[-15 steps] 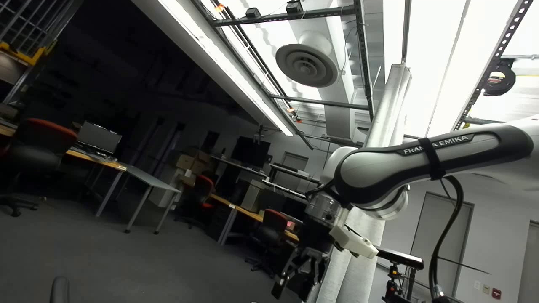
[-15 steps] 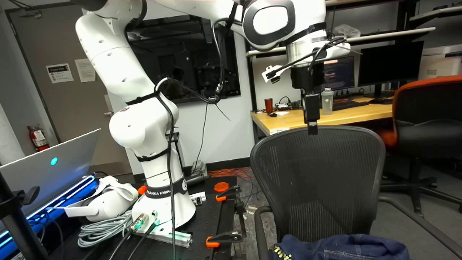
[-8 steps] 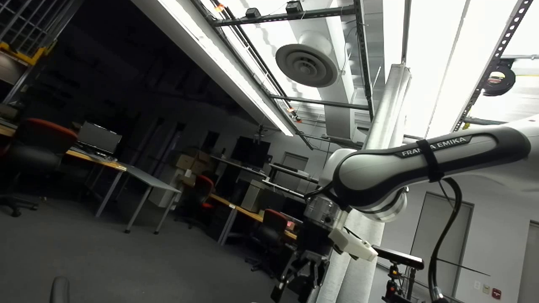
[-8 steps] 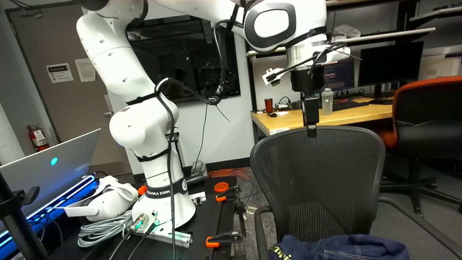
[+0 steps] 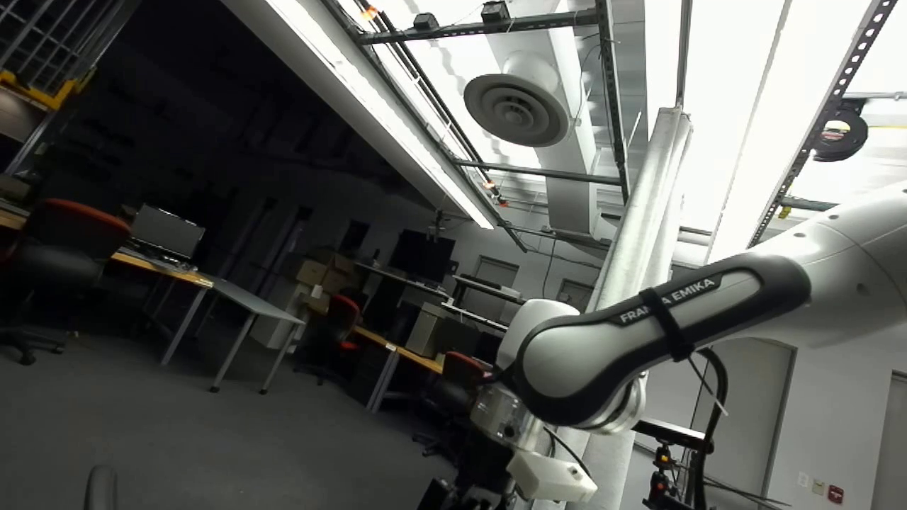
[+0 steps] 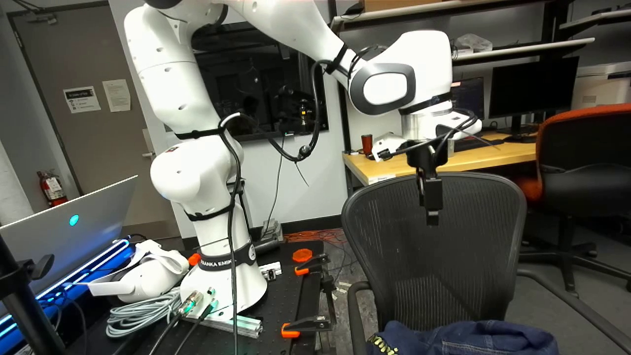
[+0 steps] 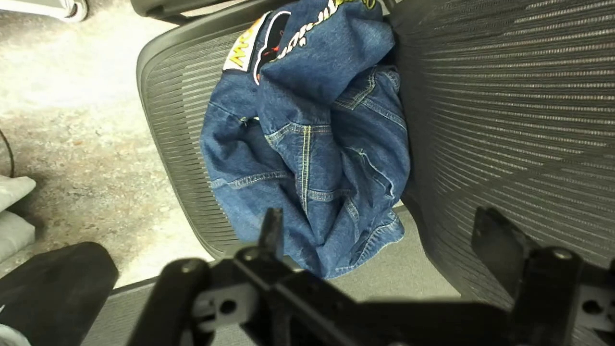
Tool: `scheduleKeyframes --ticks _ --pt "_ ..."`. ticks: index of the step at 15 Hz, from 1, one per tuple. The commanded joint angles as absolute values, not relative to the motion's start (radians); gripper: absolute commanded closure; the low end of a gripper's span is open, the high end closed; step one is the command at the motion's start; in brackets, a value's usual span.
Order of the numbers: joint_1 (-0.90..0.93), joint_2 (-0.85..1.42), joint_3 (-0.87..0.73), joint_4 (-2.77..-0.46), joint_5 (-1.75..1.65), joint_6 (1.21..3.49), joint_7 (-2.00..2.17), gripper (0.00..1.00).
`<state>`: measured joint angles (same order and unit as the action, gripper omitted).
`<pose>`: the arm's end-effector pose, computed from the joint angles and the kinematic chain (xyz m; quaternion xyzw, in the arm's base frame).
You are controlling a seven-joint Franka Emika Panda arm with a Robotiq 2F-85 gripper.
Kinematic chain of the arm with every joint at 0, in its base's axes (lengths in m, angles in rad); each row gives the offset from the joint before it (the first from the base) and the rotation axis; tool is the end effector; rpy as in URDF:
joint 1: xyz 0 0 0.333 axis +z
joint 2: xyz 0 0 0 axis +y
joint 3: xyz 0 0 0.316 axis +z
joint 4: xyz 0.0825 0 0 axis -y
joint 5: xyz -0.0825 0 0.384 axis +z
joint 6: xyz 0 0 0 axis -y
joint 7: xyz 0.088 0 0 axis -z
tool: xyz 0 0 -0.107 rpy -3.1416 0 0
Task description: Hang the denim jacket over the backrest of the chair
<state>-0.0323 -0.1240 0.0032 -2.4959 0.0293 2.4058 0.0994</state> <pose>0.4606 -0.0132 0.3345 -0.9970 0.0749 -0.0166 0.0104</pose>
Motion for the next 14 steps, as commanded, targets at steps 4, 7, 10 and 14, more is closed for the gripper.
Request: scheduleKeyframes --ticks 4,7,10,14 --pt "-0.011 0.056 0.016 -2.460 0.020 2.564 0.144 0.03" --pt "-0.006 0.091 0.013 -2.437 0.033 2.582 0.137 0.06" --pt "-0.007 0.100 0.006 -2.417 0.019 2.584 0.137 0.05" --pt "-0.009 0.088 0.006 -2.427 0.029 2.567 0.120 0.05"
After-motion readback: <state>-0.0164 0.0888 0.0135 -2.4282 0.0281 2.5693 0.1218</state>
